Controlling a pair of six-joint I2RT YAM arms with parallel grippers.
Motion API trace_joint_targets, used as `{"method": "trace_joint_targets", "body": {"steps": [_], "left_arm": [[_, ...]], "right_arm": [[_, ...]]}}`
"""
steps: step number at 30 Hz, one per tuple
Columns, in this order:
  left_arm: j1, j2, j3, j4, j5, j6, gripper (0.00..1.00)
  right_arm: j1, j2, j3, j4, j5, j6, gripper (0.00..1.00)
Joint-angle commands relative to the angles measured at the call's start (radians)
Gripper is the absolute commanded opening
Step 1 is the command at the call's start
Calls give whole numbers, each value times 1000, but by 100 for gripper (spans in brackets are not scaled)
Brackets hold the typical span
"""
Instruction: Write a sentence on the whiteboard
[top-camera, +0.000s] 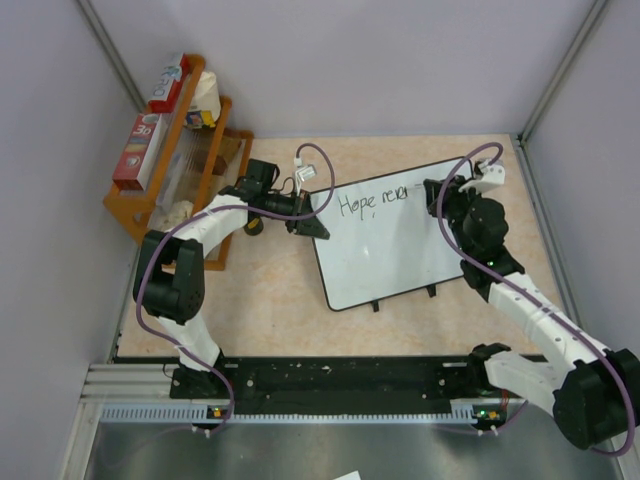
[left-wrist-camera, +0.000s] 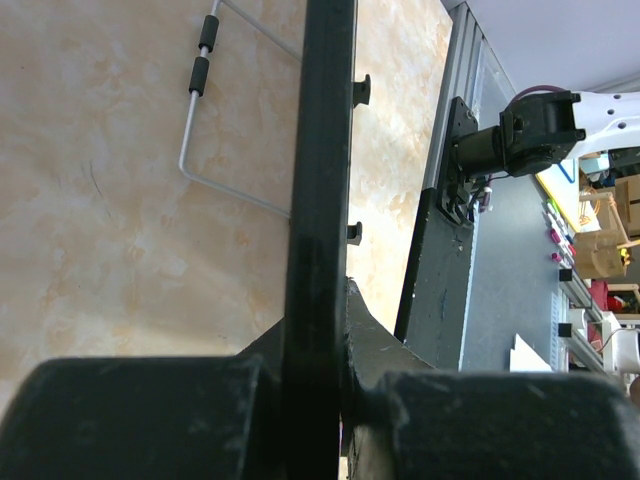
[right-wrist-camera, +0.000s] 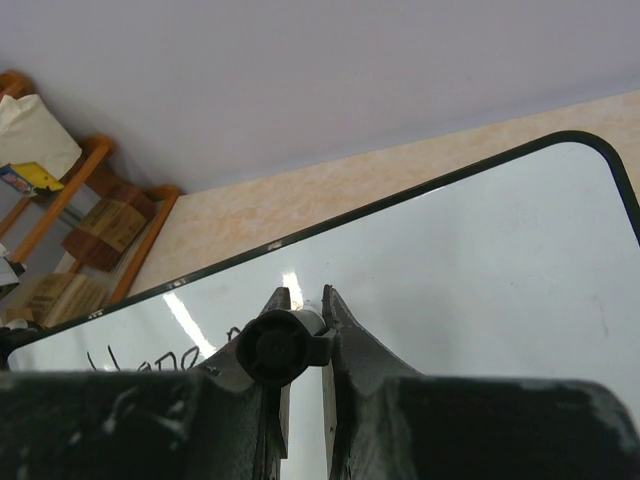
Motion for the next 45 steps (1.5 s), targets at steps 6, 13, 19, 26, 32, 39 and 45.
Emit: {"method": "trace_joint_targets", "body": {"steps": [6, 13, 19, 26, 32, 39, 45], "left_arm": [[-33, 42, -13, -37, -288, 195, 0], [-35, 42, -13, -39, -291, 194, 0], [-35, 40, -17, -37, -291, 195, 0], [-35, 40, -19, -39, -294, 194, 0], [-36, 39, -19, -37, -299, 194, 0], [-36, 39, -17, -37, -299, 192, 0], [-38, 33, -19, -36, -303, 190, 0]], "right_arm": [[-11, 17, 54, 12, 46, -11, 0], [-17, 17, 56, -1, 51, -12, 0], [-24, 2, 31, -14, 53, -3, 0], [-29, -16, 2, -29, 53, -1, 0], [-29, -30, -21, -27, 36, 2, 0], [-28, -70, -5, -37, 39, 3, 0], [-29, -176, 24, -55, 31, 5, 0]]}}
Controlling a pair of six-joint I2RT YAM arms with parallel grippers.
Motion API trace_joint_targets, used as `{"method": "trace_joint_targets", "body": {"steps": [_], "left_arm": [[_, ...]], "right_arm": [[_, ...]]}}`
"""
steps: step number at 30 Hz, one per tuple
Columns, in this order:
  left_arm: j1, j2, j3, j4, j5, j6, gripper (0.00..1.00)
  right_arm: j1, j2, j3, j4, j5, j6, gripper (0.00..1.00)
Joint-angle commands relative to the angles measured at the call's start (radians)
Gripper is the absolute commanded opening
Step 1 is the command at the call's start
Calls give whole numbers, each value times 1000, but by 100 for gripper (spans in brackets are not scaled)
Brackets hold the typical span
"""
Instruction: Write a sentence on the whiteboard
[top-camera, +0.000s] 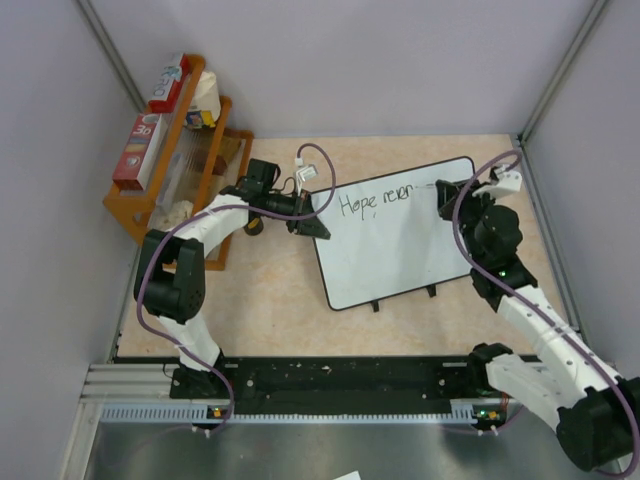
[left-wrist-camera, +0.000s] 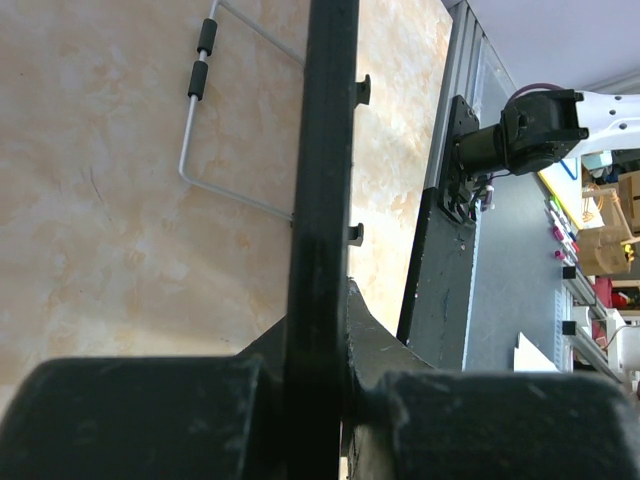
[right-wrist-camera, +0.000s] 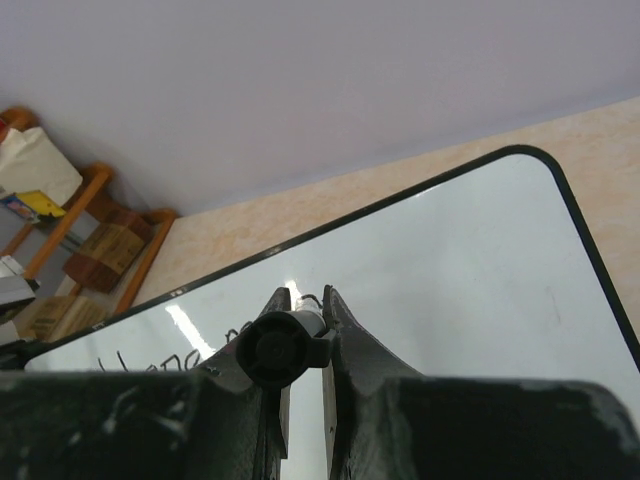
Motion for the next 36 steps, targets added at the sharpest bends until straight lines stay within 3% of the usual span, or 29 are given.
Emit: {"method": "trace_joint_targets", "body": {"steps": [1, 14, 36], "left_arm": [[-35, 26, -25, -40, -306, 181, 0], [-43, 4, -28, -43, -328, 175, 0], [-52, -22, -35, -46, -354, 169, 0]], "right_arm": [[-10, -99, 35, 8, -2, 0, 0], [-8, -234, 6, -87, -71, -3, 0], [-10, -214, -9, -119, -111, -14, 0]]}}
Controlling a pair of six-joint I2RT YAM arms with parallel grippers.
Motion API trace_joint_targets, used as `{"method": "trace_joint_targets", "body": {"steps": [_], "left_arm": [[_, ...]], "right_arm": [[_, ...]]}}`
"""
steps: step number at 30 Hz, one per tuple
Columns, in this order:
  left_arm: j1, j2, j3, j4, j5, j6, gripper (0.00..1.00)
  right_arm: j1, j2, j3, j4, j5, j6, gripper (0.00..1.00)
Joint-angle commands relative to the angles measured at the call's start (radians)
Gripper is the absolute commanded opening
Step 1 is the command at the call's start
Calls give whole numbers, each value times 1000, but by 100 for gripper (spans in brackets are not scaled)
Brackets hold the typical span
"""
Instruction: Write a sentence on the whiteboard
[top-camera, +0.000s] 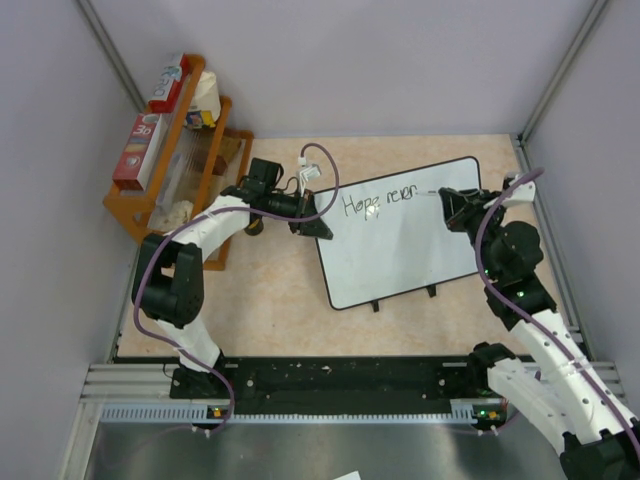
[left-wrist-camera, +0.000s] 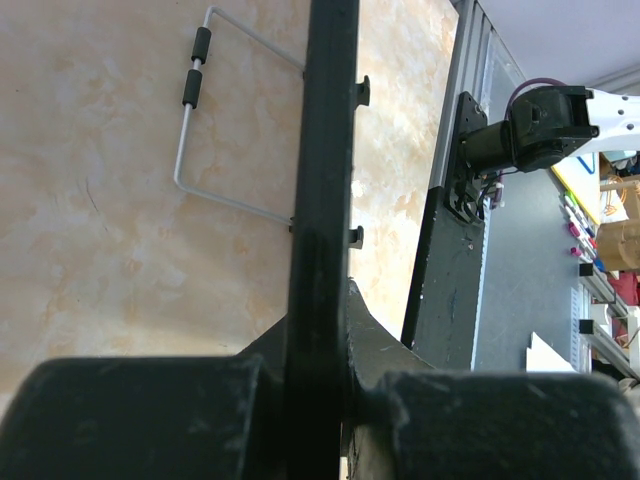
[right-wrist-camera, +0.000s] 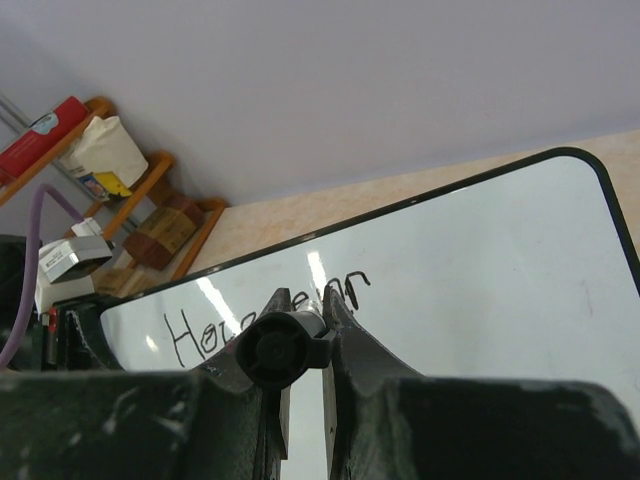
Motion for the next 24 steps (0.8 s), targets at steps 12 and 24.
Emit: {"method": "trace_joint_targets", "body": {"steps": [12, 24], "left_arm": [[-29, 10, -37, -43, -328, 163, 0], [-30, 16, -35, -38, -325, 151, 0]], "right_arm": [[-10, 55, 22, 12, 9, -25, 0], [39, 101, 30, 23, -163, -73, 0]]}}
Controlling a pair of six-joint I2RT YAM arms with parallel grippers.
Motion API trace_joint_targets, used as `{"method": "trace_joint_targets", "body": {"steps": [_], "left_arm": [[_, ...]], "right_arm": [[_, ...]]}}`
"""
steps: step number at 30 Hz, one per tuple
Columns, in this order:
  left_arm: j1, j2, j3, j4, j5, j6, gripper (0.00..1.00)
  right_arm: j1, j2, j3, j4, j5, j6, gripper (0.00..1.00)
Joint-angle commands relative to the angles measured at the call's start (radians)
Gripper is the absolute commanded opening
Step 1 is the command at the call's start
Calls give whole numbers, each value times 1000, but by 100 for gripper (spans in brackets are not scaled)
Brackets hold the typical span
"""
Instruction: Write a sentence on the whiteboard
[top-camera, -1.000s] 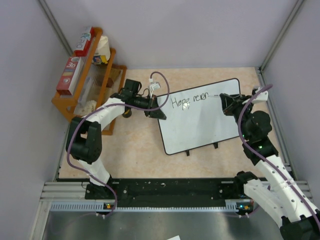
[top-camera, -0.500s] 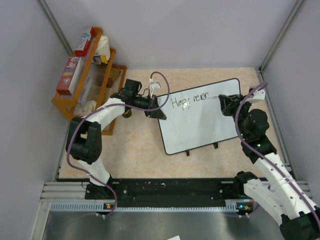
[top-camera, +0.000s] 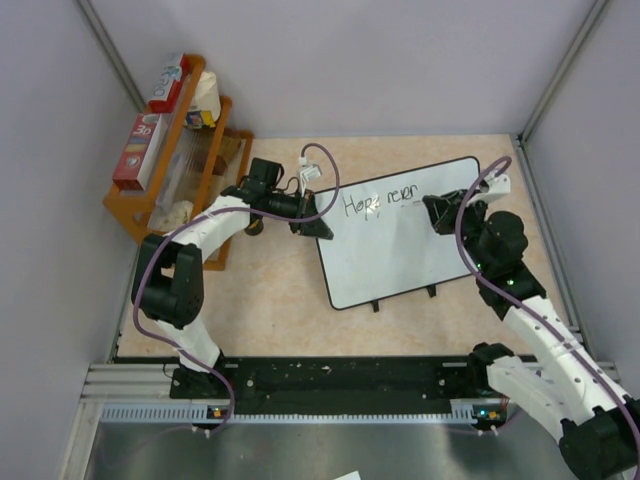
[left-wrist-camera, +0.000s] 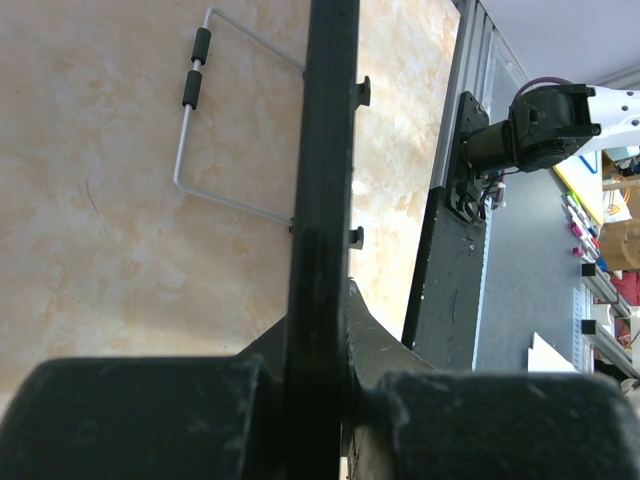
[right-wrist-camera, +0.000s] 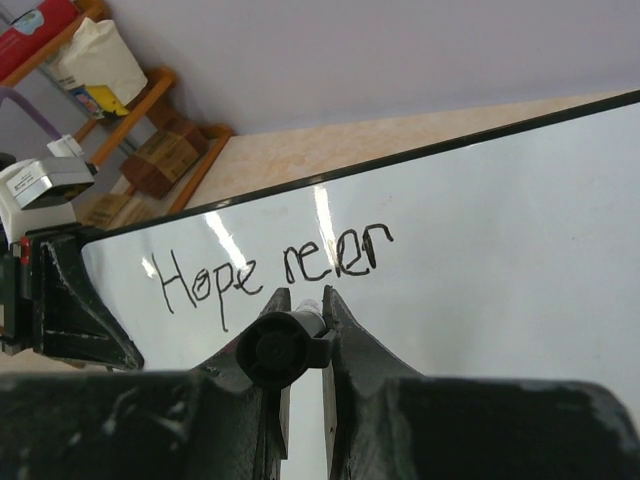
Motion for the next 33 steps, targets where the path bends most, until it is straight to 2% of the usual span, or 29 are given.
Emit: {"method": "trace_joint_targets", "body": {"steps": [1, 10, 23, 33], "left_arm": [[-27, 20, -36, -39, -317, 149, 0], [-28, 18, -38, -37, -320, 136, 0], [-28, 18, -44, -29, -322, 124, 0], [-31, 17, -49, -31, -322, 129, 0]], "right_arm": [[50, 1, 29, 38, -45, -51, 0], [230, 33, 4, 87, 25, -117, 0], [394, 122, -28, 214, 117, -147, 0], [426, 142, -47, 220, 157, -153, 0]]}}
